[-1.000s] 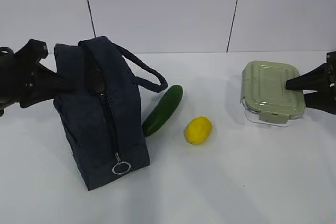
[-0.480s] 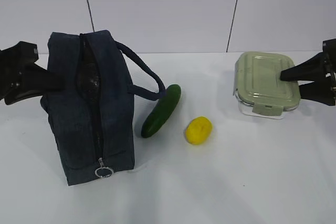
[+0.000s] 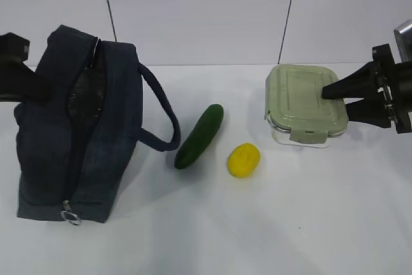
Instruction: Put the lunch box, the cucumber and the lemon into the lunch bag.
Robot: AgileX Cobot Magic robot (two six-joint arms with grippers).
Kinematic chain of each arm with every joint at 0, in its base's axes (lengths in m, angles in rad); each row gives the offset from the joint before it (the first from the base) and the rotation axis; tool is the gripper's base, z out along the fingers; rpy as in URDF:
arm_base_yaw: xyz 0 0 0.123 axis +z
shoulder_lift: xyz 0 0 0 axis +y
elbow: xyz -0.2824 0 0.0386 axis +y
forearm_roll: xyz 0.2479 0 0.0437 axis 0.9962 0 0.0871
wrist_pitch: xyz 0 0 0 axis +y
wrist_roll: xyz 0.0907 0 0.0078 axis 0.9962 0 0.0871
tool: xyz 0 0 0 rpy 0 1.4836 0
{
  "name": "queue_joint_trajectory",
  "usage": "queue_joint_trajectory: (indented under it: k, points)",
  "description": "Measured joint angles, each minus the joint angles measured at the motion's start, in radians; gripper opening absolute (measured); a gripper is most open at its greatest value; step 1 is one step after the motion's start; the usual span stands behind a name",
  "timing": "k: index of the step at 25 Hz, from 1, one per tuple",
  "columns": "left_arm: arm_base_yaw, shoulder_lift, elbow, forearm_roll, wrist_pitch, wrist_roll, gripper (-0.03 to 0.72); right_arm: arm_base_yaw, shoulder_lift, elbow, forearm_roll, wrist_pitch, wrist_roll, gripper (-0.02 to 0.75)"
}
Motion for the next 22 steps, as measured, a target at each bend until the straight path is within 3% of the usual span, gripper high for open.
queue_joint_trajectory:
  k: [5,9,14,22]
  points:
    - [0.000,0.000,-0.093,0.131,0.073,-0.094,-0.005,0.037,-0.012,-0.054,-0.017,0.004,0.082,0.361]
    - [0.000,-0.001,-0.102,0.157,0.098,-0.112,-0.005,0.090,-0.012,-0.106,-0.036,0.006,0.140,0.361]
    - [0.000,-0.001,-0.102,0.264,0.135,-0.138,-0.005,0.166,-0.012,-0.179,-0.040,0.018,0.208,0.361]
    - [0.000,-0.001,-0.102,0.275,0.140,-0.146,-0.006,0.276,-0.012,-0.281,-0.045,0.033,0.308,0.361]
